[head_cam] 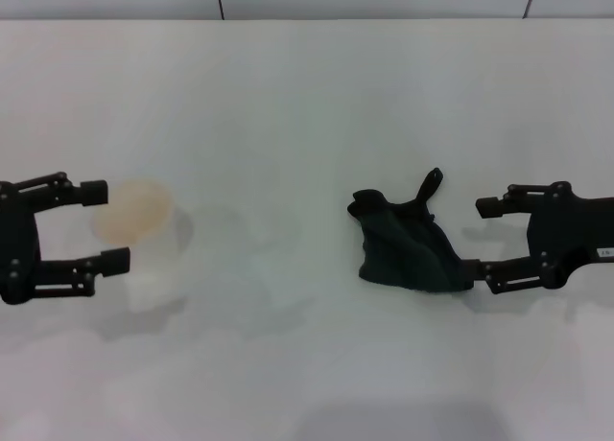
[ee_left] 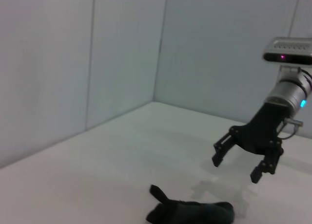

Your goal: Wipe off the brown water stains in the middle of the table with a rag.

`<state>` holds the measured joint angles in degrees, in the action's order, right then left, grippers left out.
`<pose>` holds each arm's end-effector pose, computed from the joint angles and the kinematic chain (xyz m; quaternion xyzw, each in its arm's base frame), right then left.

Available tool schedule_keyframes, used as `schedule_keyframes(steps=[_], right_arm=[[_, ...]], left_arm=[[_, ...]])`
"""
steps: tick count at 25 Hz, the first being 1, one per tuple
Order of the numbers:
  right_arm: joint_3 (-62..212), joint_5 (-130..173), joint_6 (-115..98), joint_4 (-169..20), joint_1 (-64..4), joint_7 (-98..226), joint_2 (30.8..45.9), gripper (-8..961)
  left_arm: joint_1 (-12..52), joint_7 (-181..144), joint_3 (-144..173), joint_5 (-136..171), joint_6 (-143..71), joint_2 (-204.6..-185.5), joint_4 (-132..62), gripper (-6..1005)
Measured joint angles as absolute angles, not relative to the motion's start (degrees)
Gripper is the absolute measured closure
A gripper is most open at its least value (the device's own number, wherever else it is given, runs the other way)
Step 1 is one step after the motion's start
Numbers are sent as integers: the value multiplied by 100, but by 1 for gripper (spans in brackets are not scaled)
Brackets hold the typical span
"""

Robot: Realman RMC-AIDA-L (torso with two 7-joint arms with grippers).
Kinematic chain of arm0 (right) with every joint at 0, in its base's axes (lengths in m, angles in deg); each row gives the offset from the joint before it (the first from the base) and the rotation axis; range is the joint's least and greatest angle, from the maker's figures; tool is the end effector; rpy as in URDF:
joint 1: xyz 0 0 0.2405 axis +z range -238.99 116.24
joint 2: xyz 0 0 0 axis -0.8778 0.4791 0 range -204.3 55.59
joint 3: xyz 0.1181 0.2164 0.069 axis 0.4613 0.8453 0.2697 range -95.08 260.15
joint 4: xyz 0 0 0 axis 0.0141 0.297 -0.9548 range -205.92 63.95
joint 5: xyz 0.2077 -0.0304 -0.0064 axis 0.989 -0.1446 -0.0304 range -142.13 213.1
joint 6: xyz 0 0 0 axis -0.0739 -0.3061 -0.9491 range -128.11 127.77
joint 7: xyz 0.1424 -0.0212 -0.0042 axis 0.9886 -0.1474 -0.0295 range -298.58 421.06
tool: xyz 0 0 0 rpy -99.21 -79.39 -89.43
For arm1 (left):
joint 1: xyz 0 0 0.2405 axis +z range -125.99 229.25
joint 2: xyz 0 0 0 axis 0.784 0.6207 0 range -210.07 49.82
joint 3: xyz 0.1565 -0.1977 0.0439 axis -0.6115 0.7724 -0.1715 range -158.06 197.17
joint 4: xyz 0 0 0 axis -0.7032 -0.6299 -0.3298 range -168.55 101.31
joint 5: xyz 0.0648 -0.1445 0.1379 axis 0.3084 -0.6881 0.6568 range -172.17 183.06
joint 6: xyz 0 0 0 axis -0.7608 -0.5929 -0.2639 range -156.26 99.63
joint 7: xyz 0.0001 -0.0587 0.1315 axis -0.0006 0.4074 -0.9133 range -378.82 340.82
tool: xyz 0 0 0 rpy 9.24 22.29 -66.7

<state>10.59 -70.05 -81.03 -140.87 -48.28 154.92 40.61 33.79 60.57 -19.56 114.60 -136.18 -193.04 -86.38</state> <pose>0.2471 0.3017 0.0232 -0.9721 0.1438 0.1123 0.1472 -0.2925 0.2691 0.0875 -0.9506 -0.1571 -0.2363 0.1260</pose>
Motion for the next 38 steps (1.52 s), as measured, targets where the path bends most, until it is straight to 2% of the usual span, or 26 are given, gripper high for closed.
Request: schedule_keyframes(steps=[38], right_arm=[[913,-7008,-8469,-14293,-4798,15634,4052,111]], left_arm=[[3360,6298,-2102,11601,-13624,-19280,-8662,118]])
